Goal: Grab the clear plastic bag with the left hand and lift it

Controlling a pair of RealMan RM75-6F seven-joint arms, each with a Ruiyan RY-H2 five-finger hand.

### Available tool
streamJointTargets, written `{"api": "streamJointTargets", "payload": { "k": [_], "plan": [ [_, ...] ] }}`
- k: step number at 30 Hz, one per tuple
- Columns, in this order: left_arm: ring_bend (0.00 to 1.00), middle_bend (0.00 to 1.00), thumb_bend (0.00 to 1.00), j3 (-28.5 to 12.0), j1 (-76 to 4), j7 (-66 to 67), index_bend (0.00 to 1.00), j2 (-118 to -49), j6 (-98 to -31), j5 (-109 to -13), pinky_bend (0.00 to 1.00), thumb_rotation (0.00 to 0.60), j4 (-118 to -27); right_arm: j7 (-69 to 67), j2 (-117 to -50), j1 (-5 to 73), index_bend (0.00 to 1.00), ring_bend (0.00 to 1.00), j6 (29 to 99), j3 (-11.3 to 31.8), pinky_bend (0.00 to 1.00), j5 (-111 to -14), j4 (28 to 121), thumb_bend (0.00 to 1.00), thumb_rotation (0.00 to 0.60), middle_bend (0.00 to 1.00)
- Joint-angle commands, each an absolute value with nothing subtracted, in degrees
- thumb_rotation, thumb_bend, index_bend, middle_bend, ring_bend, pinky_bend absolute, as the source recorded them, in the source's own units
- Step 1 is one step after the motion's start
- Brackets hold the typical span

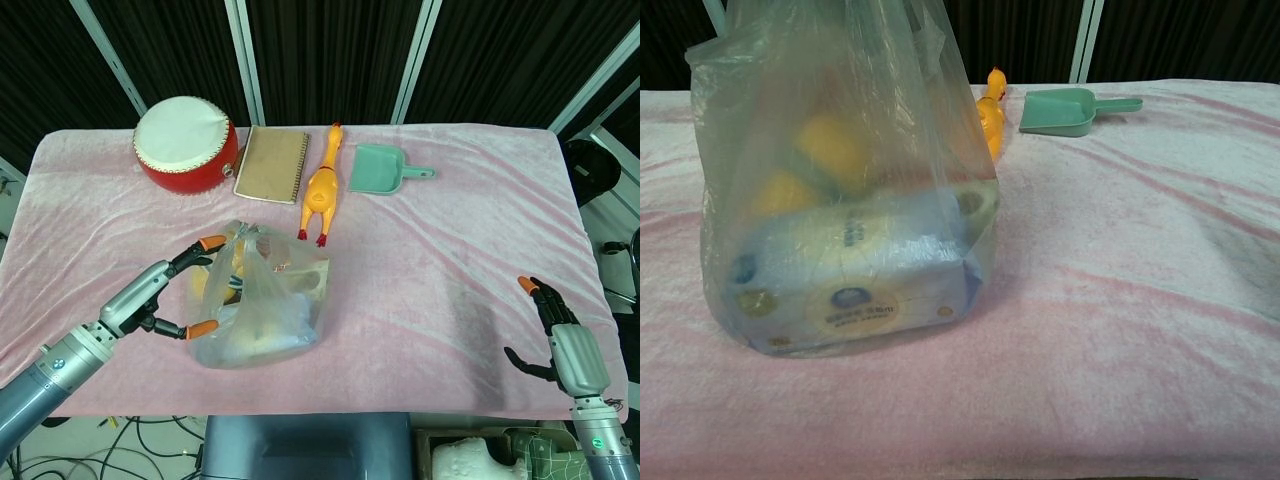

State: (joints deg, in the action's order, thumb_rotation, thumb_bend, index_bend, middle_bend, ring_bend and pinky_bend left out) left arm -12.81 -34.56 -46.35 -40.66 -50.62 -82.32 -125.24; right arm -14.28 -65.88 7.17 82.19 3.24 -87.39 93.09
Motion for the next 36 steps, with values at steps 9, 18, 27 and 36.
{"api": "streamJointTargets", "payload": {
  "k": [9, 18, 27, 36],
  "plan": [
    [0.05, 0.11, 0.25, -13.87, -36.83, -46.22, 0.04, -41.87, -48.26, -80.03, 0.13, 0.6, -124.41, -14.58, -65.88, 7.2, 0.0, 0.0, 81.97, 3.44, 0.17, -86.86, 93.05, 0.19, 0.6, 0.0],
    [0.07, 0.14, 0.25, -15.36, -41.31, -46.47, 0.06, -46.89, -43.43, -75.77, 0.15, 0.6, -121.55, -14.89, -65.81, 7.24, 0.0, 0.0, 81.59, 3.63, 0.17, -86.24, 93.06, 0.19, 0.6, 0.0],
    [0.1, 0.16, 0.25, -16.91, -45.68, -43.52, 0.08, -51.31, -39.9, -70.34, 0.18, 0.6, -120.74, -15.15, -65.68, 7.19, 0.0, 0.0, 81.66, 3.63, 0.17, -86.34, 92.99, 0.19, 0.6, 0.0],
    [0.1, 0.17, 0.25, -16.25, -46.04, -37.24, 0.09, -52.04, -41.03, -67.91, 0.18, 0.6, -121.73, -15.36, -65.6, 7.16, 0.0, 0.0, 81.66, 3.59, 0.17, -86.45, 92.88, 0.19, 0.6, 0.0]
  ]
}}
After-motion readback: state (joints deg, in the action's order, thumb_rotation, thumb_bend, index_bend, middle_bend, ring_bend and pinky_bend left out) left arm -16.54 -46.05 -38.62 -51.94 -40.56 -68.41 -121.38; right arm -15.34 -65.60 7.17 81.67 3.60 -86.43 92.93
